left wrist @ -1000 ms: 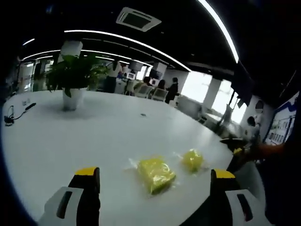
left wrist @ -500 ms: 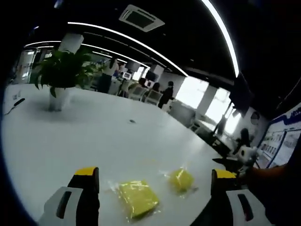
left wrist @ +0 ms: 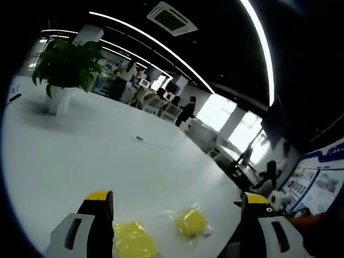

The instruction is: Compare the silicone blocks by pressing each to a similar depth, holding the contact briefly, and releasing to observe deformation and rebound differences across the visible hardness samples.

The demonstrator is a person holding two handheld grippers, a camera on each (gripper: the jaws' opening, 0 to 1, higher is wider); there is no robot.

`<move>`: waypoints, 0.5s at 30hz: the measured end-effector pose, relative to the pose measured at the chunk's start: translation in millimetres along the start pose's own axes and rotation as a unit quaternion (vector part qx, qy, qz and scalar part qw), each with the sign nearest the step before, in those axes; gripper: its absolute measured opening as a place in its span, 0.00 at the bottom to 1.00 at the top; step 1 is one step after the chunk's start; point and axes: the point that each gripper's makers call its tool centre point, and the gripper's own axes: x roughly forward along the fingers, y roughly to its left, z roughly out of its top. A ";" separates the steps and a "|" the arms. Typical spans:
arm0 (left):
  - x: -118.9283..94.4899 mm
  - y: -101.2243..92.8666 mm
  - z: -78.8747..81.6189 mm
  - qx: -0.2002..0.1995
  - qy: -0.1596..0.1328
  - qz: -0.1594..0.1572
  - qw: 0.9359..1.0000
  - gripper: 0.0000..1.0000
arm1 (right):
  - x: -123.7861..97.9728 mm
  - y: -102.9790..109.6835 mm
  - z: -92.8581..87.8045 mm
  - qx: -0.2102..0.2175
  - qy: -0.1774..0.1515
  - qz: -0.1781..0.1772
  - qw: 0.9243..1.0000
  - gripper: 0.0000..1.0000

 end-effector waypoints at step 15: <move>51.4 -3.9 -43.1 -0.042 0.058 -0.021 0.997 0.97 | -7.2 2.8 0.0 0.005 -0.004 -0.004 1.000 0.96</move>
